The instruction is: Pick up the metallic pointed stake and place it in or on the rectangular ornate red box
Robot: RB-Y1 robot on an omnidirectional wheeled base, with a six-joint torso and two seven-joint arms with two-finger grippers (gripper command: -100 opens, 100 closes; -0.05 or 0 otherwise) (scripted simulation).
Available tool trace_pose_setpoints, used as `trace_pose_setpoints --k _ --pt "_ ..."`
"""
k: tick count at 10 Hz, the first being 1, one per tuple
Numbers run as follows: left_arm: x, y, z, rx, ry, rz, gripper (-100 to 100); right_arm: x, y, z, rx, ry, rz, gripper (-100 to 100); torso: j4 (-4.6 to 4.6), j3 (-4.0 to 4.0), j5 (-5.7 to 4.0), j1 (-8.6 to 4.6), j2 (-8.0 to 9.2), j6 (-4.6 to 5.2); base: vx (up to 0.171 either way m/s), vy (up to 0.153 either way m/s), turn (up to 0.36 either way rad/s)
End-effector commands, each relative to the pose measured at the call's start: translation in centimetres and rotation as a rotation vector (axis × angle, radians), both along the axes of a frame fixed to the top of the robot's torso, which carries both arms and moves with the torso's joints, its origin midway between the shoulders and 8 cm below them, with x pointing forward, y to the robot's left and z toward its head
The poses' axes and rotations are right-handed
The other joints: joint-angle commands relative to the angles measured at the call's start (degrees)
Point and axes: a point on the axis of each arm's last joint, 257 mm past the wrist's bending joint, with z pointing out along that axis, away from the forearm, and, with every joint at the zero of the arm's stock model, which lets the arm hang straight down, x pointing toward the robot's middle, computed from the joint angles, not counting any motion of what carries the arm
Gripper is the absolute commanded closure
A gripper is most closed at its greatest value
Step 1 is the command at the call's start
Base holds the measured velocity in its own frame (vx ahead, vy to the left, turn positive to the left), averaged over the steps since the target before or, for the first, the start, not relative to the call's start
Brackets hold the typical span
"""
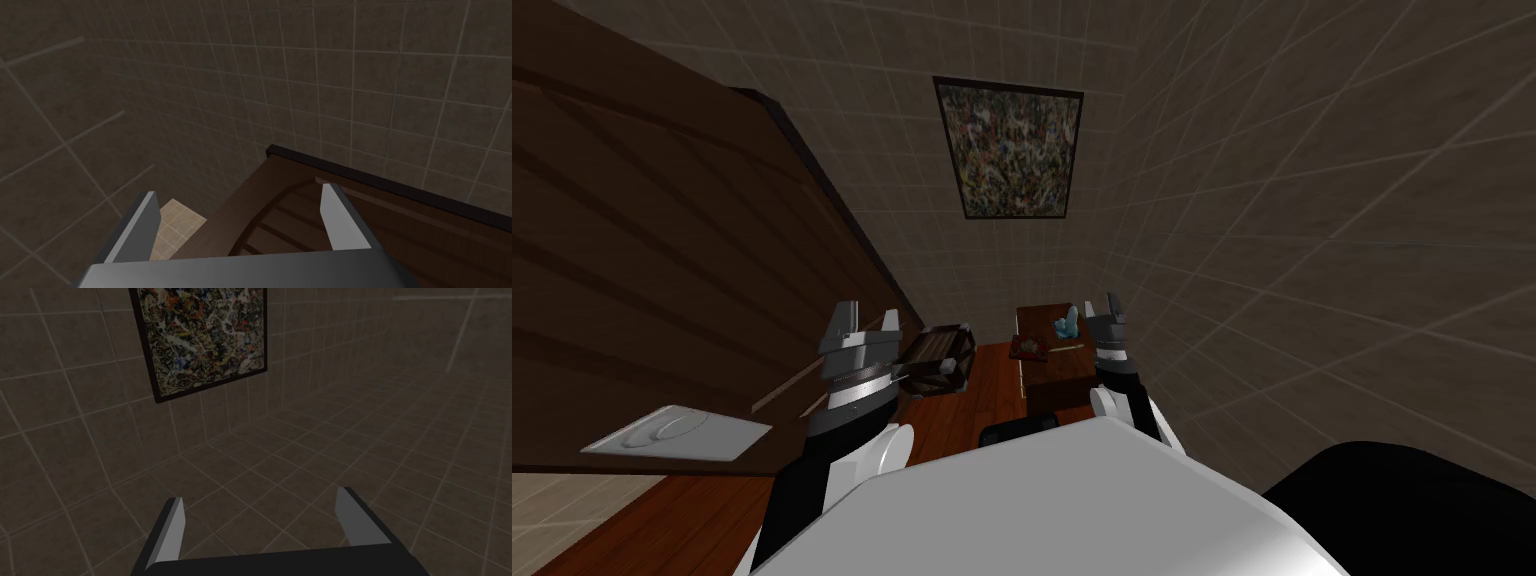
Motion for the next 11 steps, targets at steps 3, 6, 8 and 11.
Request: trace_pose_setpoints --k 3,6,8,11 --pt "0.0 0.0 0.0 0.000 0.000 0.000 0 1.1 1.5 -2.2 -0.067 0.072 0.051 -100 0.04 0.11 -0.03 -0.15 0.21 -0.02 -0.070 -0.039 0.148" --pt "0.0 0.0 0.0 0.000 0.000 0.000 0 2.5 3.2 -6.5 -0.141 0.191 0.103 -100 0.11 0.29 -0.06 -0.24 0.51 -0.02 -0.105 -0.042 0.219" --pt "0.0 0.0 0.0 0.000 0.000 0.000 0 2.9 3.8 -8.5 -0.169 0.241 0.120 -100 0.02 0.03 0.01 0.10 0.04 -0.01 0.003 0.046 0.140" --pt "0.0 0.0 0.0 0.000 0.000 0.000 0 2.9 3.8 -8.5 -0.169 0.241 0.120 -100 0.00 -0.02 -0.01 -0.02 -0.04 0.01 0.000 -0.003 -0.010"
